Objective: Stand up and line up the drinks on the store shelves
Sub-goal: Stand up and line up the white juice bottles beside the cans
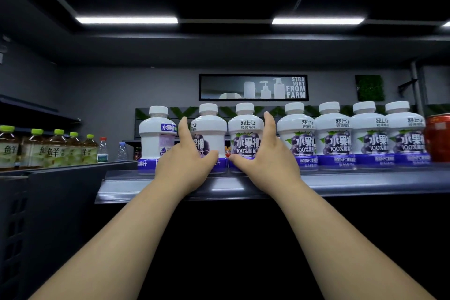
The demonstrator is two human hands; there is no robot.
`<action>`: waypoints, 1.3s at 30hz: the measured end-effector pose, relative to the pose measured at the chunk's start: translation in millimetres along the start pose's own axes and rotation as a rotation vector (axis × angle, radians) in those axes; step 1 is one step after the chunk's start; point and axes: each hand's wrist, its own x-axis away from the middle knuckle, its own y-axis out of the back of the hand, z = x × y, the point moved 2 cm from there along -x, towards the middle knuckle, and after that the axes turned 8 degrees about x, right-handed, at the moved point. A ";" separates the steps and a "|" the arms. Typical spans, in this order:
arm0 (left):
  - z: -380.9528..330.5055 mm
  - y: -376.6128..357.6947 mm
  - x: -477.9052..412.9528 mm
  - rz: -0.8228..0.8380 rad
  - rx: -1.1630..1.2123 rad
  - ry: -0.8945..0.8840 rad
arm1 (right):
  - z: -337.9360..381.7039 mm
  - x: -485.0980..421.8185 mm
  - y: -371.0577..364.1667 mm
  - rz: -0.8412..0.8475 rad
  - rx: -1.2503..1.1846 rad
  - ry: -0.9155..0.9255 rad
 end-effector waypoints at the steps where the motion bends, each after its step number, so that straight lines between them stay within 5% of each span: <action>1: 0.6 0.4 -0.6 -0.008 0.003 -0.004 | -0.2 0.8 0.6 -0.003 -0.001 0.001; 29: -6.0 1.8 -3.2 0.108 0.068 -0.117 | -0.6 3.1 28.7 0.042 0.131 -0.054; 39: -20.9 -6.0 2.3 0.103 0.064 -0.082 | -20.5 16.9 53.7 -0.051 0.001 0.112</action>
